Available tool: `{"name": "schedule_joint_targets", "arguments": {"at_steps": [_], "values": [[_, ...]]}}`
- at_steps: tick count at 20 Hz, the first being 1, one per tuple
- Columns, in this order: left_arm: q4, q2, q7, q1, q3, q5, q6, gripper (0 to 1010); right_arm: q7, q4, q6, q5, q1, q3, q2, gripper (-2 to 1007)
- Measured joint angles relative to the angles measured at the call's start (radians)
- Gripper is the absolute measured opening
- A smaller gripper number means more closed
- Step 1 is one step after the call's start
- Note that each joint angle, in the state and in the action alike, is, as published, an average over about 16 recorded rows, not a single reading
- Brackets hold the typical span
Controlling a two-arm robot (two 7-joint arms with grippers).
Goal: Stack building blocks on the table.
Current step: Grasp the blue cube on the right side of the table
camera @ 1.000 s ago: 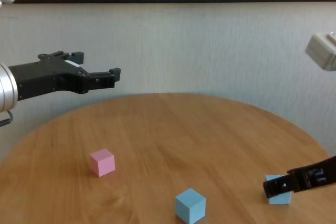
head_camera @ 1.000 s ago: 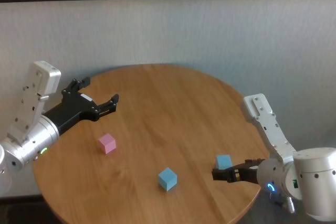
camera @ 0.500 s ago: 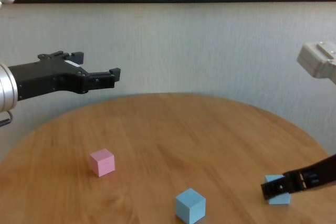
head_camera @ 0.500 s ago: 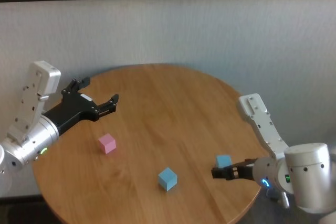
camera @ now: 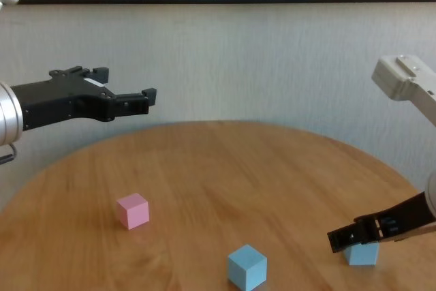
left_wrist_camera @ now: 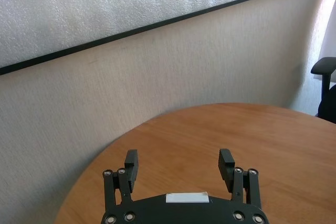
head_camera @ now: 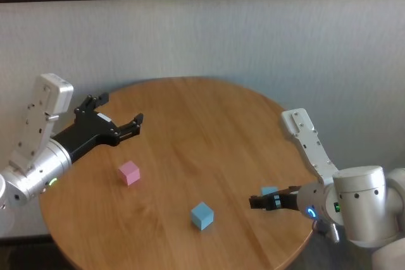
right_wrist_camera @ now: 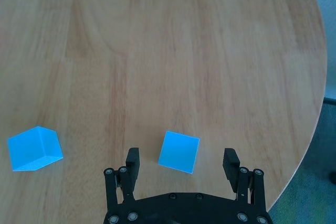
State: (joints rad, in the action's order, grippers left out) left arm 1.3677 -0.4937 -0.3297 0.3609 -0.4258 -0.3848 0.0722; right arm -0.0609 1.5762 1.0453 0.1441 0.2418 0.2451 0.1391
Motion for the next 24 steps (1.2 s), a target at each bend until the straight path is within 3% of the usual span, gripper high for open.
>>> {"name": "schedule_joint_targets", "arguments": {"at_steps": [11, 24], "values": [[0.0, 0.0, 0.0, 0.0, 0.0, 0.0, 0.0, 1002, -0.017, -0.05, -0.01, -0.017, 0.027, -0.005, -0.022, 1005], [0.0, 0.0, 0.0, 0.0, 0.0, 0.0, 0.0, 1003, -0.036, -0.065, -0.021, -0.02, 0.033, -0.011, -0.03, 999]]}}
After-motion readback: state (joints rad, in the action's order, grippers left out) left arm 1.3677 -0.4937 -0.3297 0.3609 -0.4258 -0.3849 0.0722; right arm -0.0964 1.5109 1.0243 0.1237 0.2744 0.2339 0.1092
